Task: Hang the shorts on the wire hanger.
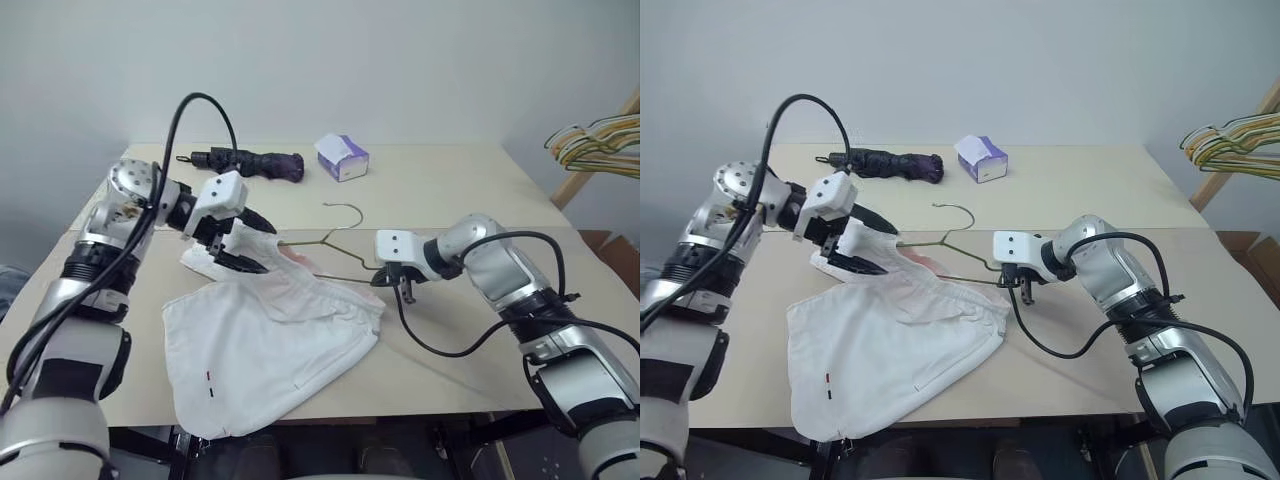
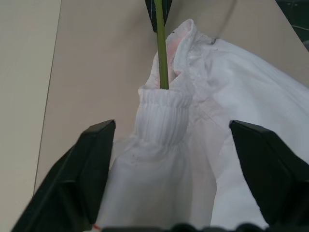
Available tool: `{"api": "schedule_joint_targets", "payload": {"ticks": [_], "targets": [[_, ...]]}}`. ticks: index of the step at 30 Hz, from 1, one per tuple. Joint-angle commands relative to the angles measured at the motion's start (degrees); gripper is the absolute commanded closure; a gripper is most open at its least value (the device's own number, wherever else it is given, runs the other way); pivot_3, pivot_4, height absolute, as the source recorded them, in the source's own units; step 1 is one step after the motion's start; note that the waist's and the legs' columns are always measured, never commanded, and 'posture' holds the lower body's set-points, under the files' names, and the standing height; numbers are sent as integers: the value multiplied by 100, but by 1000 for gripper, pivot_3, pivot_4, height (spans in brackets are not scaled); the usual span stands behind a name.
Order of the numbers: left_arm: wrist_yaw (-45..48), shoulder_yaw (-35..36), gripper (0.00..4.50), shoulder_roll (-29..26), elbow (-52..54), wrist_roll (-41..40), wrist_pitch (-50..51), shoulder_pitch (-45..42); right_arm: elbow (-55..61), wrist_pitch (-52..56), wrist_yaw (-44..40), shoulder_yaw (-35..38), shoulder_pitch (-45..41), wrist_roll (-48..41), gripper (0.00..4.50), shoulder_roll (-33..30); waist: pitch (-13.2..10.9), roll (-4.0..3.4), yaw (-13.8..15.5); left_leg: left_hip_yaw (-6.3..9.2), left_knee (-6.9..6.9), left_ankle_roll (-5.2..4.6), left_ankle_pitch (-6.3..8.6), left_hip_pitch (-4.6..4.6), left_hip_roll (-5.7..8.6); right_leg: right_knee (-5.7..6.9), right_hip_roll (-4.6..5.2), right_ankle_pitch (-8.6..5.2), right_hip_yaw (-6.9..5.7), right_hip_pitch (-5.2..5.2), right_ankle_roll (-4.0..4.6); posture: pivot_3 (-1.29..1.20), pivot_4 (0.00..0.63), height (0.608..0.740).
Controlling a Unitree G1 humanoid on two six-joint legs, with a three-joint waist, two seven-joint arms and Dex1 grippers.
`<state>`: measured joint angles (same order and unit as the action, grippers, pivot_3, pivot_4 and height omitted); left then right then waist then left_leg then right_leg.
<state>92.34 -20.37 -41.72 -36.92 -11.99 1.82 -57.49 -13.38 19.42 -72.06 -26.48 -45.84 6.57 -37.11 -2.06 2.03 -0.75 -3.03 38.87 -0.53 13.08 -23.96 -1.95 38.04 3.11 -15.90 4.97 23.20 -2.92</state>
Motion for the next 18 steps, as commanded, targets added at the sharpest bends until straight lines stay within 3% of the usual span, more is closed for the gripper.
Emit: {"api": "schedule_joint_targets", "payload": {"ticks": [1,10,14,18], "targets": [[15,56,1540,95,-174,304,-45,-159,320,163,-46,152,-185,-33,4500,15,0,0,-7,1,0,0,0,0,0,0,0,0,0,0,0,20,0,740],[8,267,4461,287,-334,572,-34,-205,449,308,-87,138,-173,-13,4500,16,0,0,-15,1,1,0,0,-1,0,1,0,0,0,1,0,17,0,740],[-95,322,4486,278,-350,672,-172,-175,491,160,0,151,-126,41,4500,7,0,0,-18,1,1,0,0,-1,0,1,0,0,0,1,0,13,0,740],[-432,406,4486,312,-397,819,-417,-153,515,-827,474,377,90,36,4500,66,0,0,-17,1,2,0,0,-1,0,1,1,0,0,1,0,7,0,740]]}}
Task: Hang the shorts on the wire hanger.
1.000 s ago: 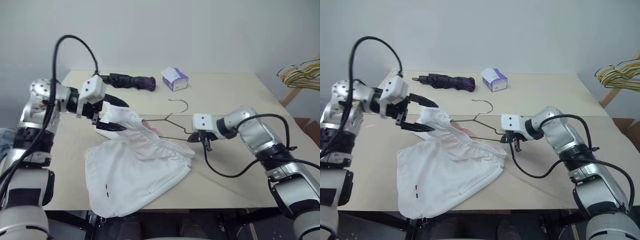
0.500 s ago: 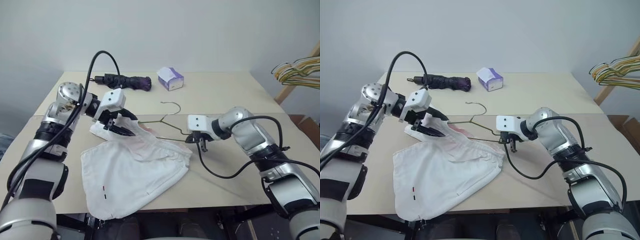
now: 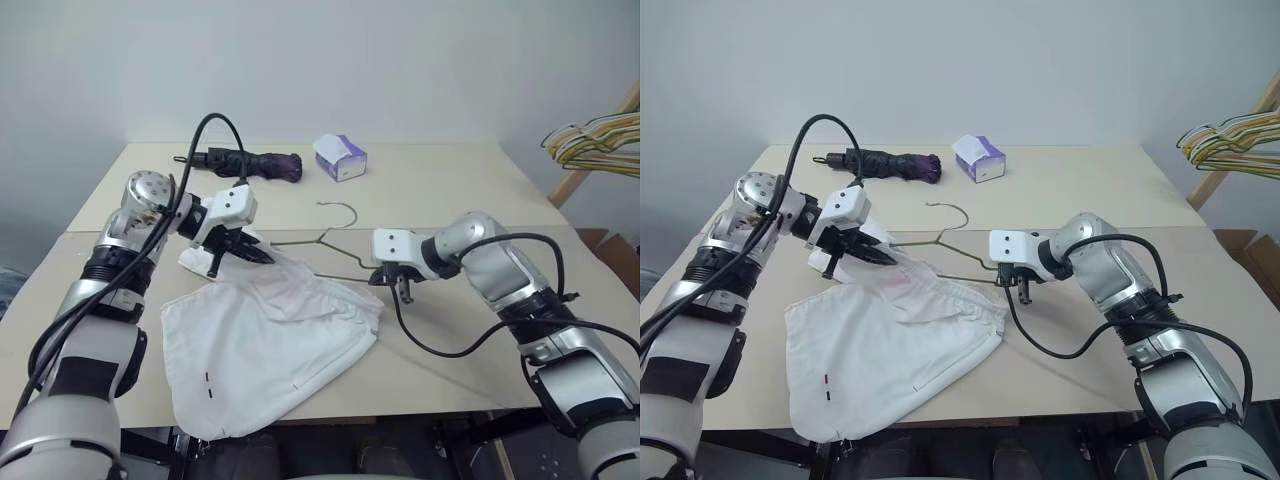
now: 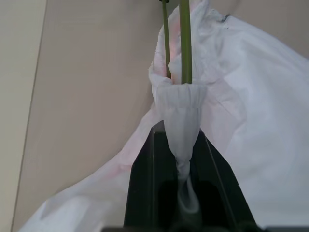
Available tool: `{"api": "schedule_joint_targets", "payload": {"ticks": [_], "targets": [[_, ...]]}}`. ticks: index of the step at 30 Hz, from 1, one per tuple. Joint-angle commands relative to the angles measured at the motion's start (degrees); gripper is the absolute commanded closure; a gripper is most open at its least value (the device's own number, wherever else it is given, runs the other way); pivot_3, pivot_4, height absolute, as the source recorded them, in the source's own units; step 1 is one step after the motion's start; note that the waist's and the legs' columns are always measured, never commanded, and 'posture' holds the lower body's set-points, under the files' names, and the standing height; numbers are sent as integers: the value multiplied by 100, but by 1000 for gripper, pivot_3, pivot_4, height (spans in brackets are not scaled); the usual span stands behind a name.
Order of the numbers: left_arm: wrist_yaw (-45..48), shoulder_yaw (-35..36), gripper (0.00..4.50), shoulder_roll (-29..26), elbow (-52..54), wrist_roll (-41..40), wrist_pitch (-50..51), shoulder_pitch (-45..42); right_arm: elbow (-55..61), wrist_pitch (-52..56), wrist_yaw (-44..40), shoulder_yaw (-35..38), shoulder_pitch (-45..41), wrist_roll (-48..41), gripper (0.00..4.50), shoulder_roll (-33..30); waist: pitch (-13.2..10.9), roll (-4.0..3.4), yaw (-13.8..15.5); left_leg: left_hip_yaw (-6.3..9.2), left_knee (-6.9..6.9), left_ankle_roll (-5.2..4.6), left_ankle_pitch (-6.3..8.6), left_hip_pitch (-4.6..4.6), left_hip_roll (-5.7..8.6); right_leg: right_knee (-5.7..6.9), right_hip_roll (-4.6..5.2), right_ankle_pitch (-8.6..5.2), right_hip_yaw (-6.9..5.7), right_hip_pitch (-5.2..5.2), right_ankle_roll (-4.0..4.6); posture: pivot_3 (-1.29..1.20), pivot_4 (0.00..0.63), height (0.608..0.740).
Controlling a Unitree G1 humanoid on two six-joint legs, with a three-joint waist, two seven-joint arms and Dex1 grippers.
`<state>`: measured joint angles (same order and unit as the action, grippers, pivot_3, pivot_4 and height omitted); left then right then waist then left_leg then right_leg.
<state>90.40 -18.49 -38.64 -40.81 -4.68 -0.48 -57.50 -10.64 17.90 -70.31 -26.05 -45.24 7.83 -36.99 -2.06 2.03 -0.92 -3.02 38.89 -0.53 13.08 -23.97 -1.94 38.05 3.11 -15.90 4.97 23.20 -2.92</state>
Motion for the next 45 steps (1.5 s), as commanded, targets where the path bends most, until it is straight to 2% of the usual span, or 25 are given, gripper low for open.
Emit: {"api": "schedule_joint_targets", "payload": {"ticks": [1,5,8,10,13,16,19,21,23,25,29,37,40,45], "targets": [[-270,226,4486,-5,-27,131,-274,-154,233,-829,445,391,56,-82,4500,86,0,0,0,0,0,0,0,0,0,-1,0,0,0,0,0,2,0,740],[-517,289,4500,-63,-167,338,-547,-220,294,-426,675,704,53,-169,3295,32,0,0,-10,0,1,0,0,-2,0,1,1,0,1,1,0,-7,0,740],[-638,384,4500,-69,-316,371,-595,-319,353,75,1040,1212,49,-284,2307,-13,0,0,-15,0,1,0,0,-2,0,2,1,0,1,0,0,-21,0,740],[-738,424,4500,-78,-466,431,-687,-398,508,674,1207,1841,44,-699,1575,-61,0,0,-12,1,2,0,0,-4,1,2,1,0,0,2,0,-28,0,740],[-881,513,4500,-47,-669,464,-745,-517,871,2096,1144,2924,39,-1797,538,-94,0,0,-3,4,3,0,0,-11,1,0,3,1,-1,3,0,-32,0,740],[-1023,680,4500,8,-807,403,-755,-644,1524,2936,1085,3541,621,-2484,538,-327,0,1,20,14,4,-1,0,-18,3,-4,6,1,-13,3,0,-35,0,740],[-1048,759,4500,-29,-880,441,-824,-715,2066,3270,1364,3449,1370,-2599,538,-333,3,4,7,18,7,-3,1,-19,3,-4,5,1,-18,-1,-1,-36,0,740],[-1049,807,4500,-55,-877,450,-831,-741,2252,3707,1541,3405,1656,-2823,538,-189,3,4,-36,17,9,-3,1,-16,2,0,4,0,-17,-2,-1,-33,0,740],[-1031,863,4500,-88,-884,422,-826,-759,2404,3945,1818,3337,1970,-3020,538,221,2,2,-109,16,11,-3,1,-14,3,4,2,1,-12,-1,-1,-35,0,740],[-1005,894,4500,-119,-870,403,-833,-752,2436,3751,2086,3178,2308,-3068,538,702,2,2,-175,20,8,-3,1,-14,1,4,-2,0,-11,0,-1,-31,0,740],[-975,937,4500,-135,-758,391,-768,-719,2047,3667,2523,3081,2445,-3122,538,1372,1,1,-198,27,8,-3,1,-22,6,3,0,0,-11,7,-1,-21,0,740],[-975,1026,4500,-175,-604,386,-711,-657,1250,2861,2513,2589,2431,-3075,538,1900,1,2,-156,36,11,-3,1,-22,8,2,2,0,-17,1,-4,0,0,740],[-962,1061,4500,-200,-551,349,-696,-610,953,2692,2464,2552,2293,-3160,1104,2109,1,2,-158,37,11,-3,1,-22,8,3,2,0,-18,1,-4,5,0,740],[-1006,1083,4500,-195,-484,335,-652,-576,443,2345,2522,2325,2053,-2997,2902,2261,1,2,-167,40,11,-3,1,-20,8,4,1,0,-18,1,-4,12,0,740]]}}
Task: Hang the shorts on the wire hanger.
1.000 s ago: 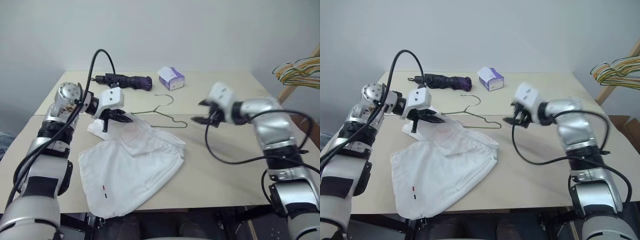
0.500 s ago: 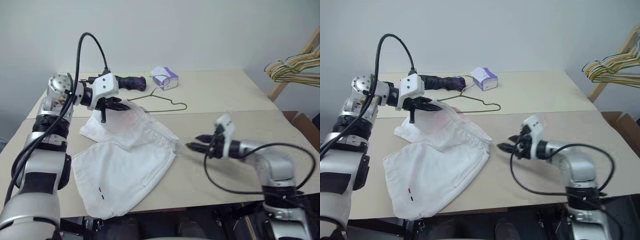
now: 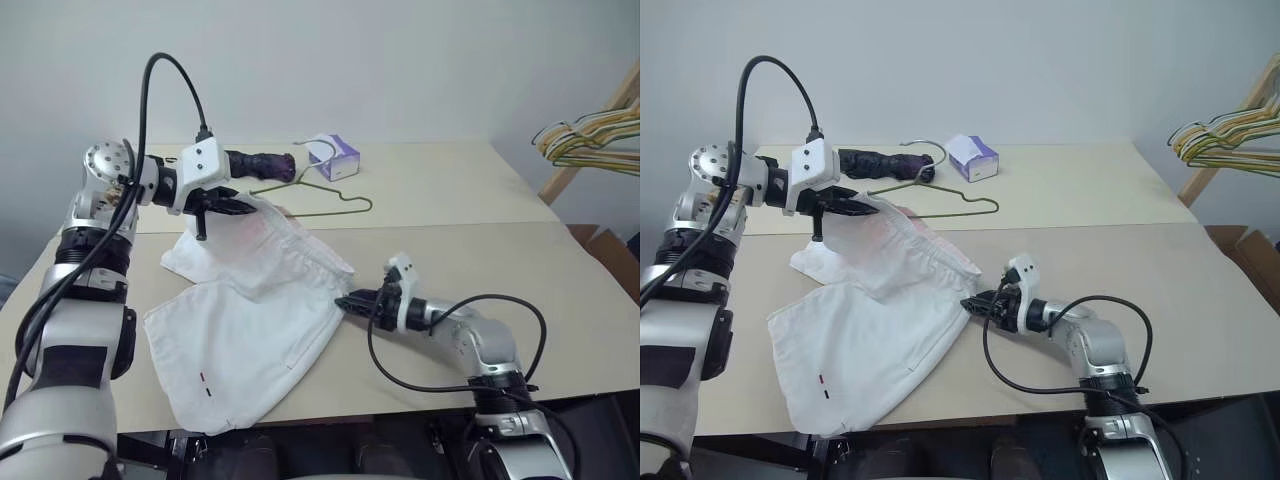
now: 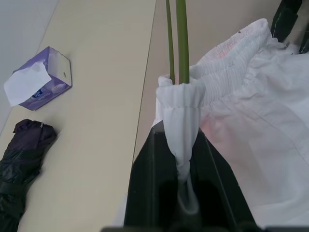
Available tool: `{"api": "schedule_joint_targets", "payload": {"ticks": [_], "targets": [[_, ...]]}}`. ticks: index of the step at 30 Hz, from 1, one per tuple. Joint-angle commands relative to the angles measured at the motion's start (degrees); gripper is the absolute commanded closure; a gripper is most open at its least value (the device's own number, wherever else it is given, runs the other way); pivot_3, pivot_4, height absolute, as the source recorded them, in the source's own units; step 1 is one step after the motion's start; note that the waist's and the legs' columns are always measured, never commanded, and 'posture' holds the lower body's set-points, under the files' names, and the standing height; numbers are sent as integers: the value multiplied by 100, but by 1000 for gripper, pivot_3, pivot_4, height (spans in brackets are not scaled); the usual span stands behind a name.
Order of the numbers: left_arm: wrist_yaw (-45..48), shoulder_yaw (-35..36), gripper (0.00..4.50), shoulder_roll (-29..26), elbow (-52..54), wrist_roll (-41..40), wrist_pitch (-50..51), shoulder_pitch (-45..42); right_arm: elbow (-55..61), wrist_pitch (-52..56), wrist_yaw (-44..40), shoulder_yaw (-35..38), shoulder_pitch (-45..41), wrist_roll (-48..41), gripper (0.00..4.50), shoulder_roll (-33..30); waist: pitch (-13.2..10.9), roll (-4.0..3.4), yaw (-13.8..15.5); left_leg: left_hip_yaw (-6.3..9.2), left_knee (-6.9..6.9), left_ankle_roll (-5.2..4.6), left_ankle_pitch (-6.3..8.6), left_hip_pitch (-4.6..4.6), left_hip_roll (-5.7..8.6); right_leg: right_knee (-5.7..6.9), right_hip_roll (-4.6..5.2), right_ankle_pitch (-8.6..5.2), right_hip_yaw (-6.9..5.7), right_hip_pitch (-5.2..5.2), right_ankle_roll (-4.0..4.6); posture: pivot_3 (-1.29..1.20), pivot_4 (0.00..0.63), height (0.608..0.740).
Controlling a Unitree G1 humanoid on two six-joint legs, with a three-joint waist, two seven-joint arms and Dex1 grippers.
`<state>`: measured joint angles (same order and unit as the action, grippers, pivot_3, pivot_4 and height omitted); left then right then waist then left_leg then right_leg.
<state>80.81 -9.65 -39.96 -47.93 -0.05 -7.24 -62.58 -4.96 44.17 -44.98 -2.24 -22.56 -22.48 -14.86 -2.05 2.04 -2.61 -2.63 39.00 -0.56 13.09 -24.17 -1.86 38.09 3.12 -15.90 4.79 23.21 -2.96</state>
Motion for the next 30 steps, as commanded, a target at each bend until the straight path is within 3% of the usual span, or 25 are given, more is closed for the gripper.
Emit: {"api": "schedule_joint_targets", "payload": {"ticks": [1,4,5,11,17,22,30], "targets": [[-55,208,4500,-62,235,-133,27,-60,-199,-292,-5,-51,-251,15,3208,62,0,0,4,1,0,0,0,0,0,0,0,0,-1,0,0,14,0,740],[-79,227,4500,-96,278,-133,30,-5,-273,-367,-58,-92,-287,-1,4343,36,0,0,6,3,0,0,0,-2,0,-1,1,0,-2,0,0,19,0,740],[-65,245,4500,-108,307,-152,54,17,-280,-362,-67,-77,-293,-33,4458,30,0,0,7,3,0,0,0,-2,1,-1,1,0,-2,0,0,21,0,740],[276,506,4500,-203,534,-510,266,192,-243,-608,65,-178,-303,251,4458,-206,0,0,10,6,0,0,0,-1,1,1,1,0,-3,0,0,19,0,740],[1157,472,4500,-771,1560,-1158,729,767,-384,-628,219,404,-547,164,4458,-705,-1,-1,-17,4,-1,0,0,-1,-1,1,2,0,-2,2,0,13,0,740],[1145,317,4500,-956,1764,-919,740,1099,-360,-676,121,624,-611,85,4458,-1094,0,0,10,6,0,0,0,9,-1,1,1,0,-3,-11,0,7,0,740],[833,218,4500,-792,1464,-645,563,998,-92,-756,10,537,-507,130,4458,-1389,0,0,12,5,0,0,0,3,0,-1,4,0,-5,-7,0,-7,0,740]]}}
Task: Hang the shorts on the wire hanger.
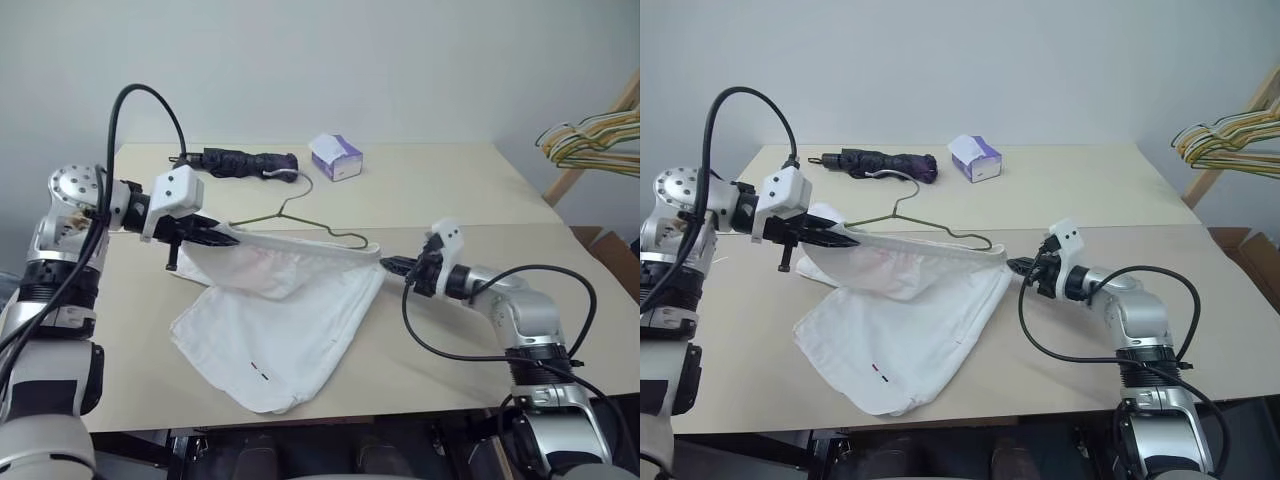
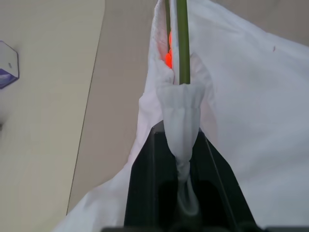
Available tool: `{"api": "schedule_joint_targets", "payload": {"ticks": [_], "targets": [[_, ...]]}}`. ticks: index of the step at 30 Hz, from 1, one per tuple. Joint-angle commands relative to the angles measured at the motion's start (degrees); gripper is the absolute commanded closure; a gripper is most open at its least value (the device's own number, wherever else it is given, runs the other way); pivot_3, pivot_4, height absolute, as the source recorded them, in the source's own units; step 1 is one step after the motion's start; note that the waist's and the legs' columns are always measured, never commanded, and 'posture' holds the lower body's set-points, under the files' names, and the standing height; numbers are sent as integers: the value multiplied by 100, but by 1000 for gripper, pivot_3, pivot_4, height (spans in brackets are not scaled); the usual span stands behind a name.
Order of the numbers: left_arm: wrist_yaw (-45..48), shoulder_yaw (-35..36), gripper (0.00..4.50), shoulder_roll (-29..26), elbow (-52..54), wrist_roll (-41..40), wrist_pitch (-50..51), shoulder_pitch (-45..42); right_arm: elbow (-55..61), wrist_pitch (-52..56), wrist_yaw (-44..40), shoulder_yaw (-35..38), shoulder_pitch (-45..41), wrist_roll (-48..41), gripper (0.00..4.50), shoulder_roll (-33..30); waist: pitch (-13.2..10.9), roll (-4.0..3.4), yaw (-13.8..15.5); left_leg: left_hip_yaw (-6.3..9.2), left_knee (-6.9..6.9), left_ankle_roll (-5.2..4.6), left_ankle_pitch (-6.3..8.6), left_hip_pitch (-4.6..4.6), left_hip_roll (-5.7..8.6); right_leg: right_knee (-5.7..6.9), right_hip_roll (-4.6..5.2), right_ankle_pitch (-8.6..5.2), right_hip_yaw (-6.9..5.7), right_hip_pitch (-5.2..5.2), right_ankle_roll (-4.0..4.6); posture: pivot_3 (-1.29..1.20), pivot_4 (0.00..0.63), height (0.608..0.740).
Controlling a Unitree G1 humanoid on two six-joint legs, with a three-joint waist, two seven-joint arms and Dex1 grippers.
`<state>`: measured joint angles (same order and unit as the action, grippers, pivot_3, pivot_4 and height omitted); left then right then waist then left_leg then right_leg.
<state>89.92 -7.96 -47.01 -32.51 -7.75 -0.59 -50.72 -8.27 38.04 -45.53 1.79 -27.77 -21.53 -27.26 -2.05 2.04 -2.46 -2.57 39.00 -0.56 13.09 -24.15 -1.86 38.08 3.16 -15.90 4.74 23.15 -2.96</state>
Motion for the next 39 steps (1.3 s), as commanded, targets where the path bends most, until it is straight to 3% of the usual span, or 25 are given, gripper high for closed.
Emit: {"api": "schedule_joint_targets", "payload": {"ticks": [1,11,19,27,32,39], "targets": [[-75,21,4500,-92,-107,163,-105,-194,271,-154,83,121,16,48,4458,-153,0,0,-14,0,0,0,0,1,0,1,0,0,0,0,0,-8,0,740],[-296,-165,4500,-78,-401,602,-447,-210,1052,-270,41,-86,-247,181,4458,-450,0,0,-5,0,0,0,0,-1,0,0,0,0,0,1,0,-3,0,740],[-543,-100,4500,-31,-277,603,-407,-241,1425,-980,-406,-780,-591,836,4458,-952,0,0,3,-2,0,0,0,-4,1,-3,2,0,0,3,0,9,0,740],[-820,-98,4500,184,-345,602,-505,-396,1850,-610,-332,-1243,-1838,1002,4458,-548,0,-1,-7,0,1,0,0,-2,-3,3,-1,0,-1,6,0,-1,0,740],[-1016,30,4500,278,-363,503,-449,-487,1796,-1094,-317,-1723,-1719,1645,4458,-638,0,0,40,0,3,0,0,-8,4,-1,9,0,-9,5,-1,10,0,740],[-912,89,4500,233,-197,385,-452,-274,1543,-1406,-86,-1702,-1743,1965,4458,-498,0,0,24,1,6,0,0,-7,3,2,7,0,-12,5,0,8,0,740]]}}
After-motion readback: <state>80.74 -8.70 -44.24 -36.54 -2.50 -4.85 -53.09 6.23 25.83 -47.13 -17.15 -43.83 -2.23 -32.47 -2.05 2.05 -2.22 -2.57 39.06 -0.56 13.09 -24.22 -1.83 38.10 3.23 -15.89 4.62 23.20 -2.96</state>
